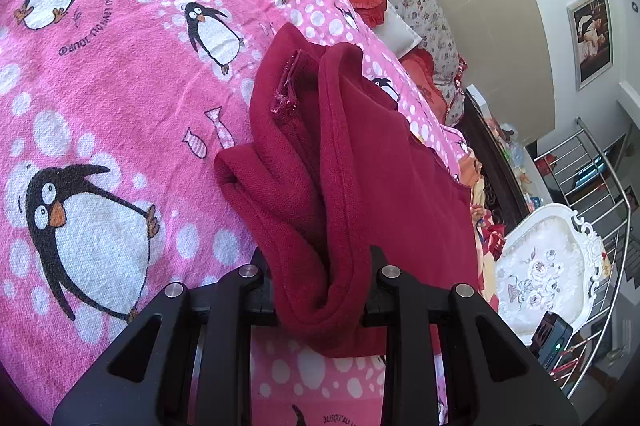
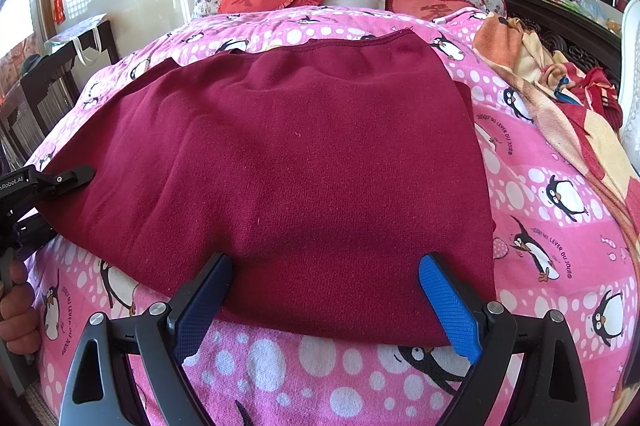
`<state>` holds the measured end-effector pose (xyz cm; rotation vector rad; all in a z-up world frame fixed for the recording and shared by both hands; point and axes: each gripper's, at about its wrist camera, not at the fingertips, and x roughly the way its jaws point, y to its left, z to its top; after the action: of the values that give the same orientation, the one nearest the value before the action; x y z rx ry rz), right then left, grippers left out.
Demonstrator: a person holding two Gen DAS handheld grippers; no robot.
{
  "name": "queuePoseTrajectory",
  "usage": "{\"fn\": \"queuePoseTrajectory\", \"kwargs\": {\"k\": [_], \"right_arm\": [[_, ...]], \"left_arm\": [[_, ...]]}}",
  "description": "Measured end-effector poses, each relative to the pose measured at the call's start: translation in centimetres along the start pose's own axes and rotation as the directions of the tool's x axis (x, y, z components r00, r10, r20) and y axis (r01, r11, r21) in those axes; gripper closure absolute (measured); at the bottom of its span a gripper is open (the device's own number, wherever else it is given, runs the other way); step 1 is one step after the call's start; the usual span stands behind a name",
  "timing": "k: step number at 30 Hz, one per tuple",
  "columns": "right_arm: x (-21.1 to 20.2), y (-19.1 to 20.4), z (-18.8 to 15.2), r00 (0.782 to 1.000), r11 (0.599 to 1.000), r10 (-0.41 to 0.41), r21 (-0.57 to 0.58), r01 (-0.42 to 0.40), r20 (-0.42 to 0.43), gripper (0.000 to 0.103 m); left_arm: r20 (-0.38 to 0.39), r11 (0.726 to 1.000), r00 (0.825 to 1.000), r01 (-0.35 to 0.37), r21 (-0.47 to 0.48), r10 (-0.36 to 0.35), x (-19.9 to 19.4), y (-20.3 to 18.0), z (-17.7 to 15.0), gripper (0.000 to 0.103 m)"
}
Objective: Fold small clothes
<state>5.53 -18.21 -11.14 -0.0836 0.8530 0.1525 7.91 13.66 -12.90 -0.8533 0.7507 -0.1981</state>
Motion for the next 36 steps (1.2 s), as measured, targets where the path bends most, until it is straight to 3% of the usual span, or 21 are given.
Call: {"fn": "queuePoseTrajectory", "kwargs": {"k": [4, 7, 11, 15, 19, 21, 23, 25, 27, 31, 36], "right_arm": [[-2.1, 0.6, 2.6, 0.998, 0.999, -0.035, 0.034, 0.036, -0.044, 0.015], [-4.9, 2.2, 6.6, 0.998, 0.997, 0.046, 0.057, -0.048, 0.036, 0.015], [-3.9, 6.4, 12.8, 0.979, 0.978, 0.204, 0.029, -0.205, 0.029, 0.015], [1.7, 11.1, 18.1, 0.924, 0.928, 0.37, 0.072, -0.364, -0.099, 0.015], [9.1, 16.6, 22.1, 0.805, 0.86, 0.51, 0.189, -0.474, -0.303, 0.015], [11.5, 18.7, 23.1, 0.768, 0.853, 0.522, 0.204, -0.48, -0.371, 0.015], [14.0, 21.4, 23.3, 0.737, 0.878, 0.47, 0.168, -0.449, -0.486, 0.015], [15.7, 24.0, 23.0, 0.72, 0.903, 0.388, 0.082, -0.422, -0.575, 0.022], [16.7, 25.4, 22.9, 0.739, 0.924, 0.307, 0.003, -0.382, -0.6, 0.026], [18.4, 28.4, 22.4, 0.751, 0.946, 0.148, -0.128, -0.296, -0.644, 0.036], [19.6, 31.4, 20.8, 0.76, 0.933, -0.032, -0.291, -0.21, -0.649, 0.043]], "left_arm": [[-0.004, 1.0, 1.0, 0.023, -0.017, -0.023, -0.1, 0.4, -0.1, 0.079], [0.001, 0.999, 1.0, 0.026, -0.022, -0.026, -0.1, 0.4, -0.2, 0.078], [0.005, 1.0, 1.0, 0.004, 0.001, -0.004, -0.1, 0.1, -0.2, 0.076], [0.064, 0.998, 0.996, -0.06, 0.031, 0.058, -1.0, -0.5, -0.3, 0.08], [0.1, 0.991, 0.99, -0.109, 0.083, 0.1, -1.3, -1.3, -0.6, 0.085], [0.1, 0.989, 0.989, -0.116, 0.092, 0.107, -1.3, -1.4, -0.7, 0.086], [0.092, 0.992, 0.991, -0.1, 0.078, 0.093, -1.3, -1.0, -0.6, 0.086], [0.085, 0.994, 0.993, -0.088, 0.065, 0.083, -1.3, -0.7, -0.5, 0.086], [0.083, 0.995, 0.994, -0.08, 0.058, 0.075, -1.2, -0.7, -0.5, 0.086], [0.113, 0.996, 0.993, -0.032, 0.087, 0.022, -2.1, -0.9, -0.6, 0.087], [0.142, 0.991, 0.99, -0.017, 0.136, -0.003, -2.8, -1.5, -0.9, 0.089]]}}
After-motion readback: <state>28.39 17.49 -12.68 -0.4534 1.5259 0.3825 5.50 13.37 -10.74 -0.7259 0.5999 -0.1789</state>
